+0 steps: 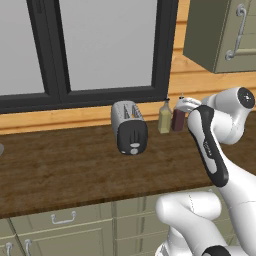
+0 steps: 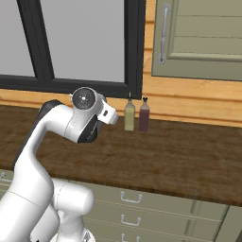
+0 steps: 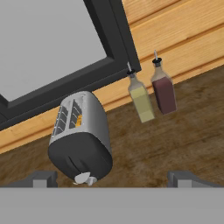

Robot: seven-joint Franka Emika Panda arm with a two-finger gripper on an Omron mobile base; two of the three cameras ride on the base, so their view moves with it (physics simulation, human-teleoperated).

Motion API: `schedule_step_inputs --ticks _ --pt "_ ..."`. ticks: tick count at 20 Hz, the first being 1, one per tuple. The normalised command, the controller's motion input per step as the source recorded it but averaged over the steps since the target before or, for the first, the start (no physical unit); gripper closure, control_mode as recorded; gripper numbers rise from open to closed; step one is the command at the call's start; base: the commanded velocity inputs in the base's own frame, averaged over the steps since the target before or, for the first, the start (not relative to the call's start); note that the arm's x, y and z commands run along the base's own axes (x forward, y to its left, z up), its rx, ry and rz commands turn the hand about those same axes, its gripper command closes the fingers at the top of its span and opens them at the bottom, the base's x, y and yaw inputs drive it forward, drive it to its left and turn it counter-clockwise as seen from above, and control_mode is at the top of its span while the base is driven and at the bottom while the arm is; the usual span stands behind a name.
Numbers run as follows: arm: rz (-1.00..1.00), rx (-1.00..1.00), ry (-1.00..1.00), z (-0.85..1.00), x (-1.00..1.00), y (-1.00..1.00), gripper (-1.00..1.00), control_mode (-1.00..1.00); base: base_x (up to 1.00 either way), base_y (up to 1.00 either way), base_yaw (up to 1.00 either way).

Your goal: Start the toaster. Once the lever pops up, take the bread to the plate on the dining counter.

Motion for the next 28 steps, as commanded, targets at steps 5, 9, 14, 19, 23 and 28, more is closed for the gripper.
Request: schedule_step_inputs --ticks 5,9,14,19,23,28 --pt "0.00 0.00 0.00 0.00 0.00 0.00 -1.00 -1.00 0.00 0.00 0.00" --pt "0.00 0.00 0.00 0.00 0.00 0.00 -1.00 -1.00 0.00 0.00 0.00" --pt "0.00 0.00 0.00 0.00 0.00 0.00 -1.00 -1.00 0.00 0.00 0.00" --pt "0.00 0.00 0.00 0.00 0.00 0.00 -1.00 -1.00 0.00 0.00 0.00" --pt "0.00 0.00 0.00 0.00 0.00 0.00 -1.00 -1.00 0.00 0.00 0.00" --pt "0.00 0.00 0.00 0.00 0.00 0.00 -1.00 -1.00 0.00 0.00 0.00"
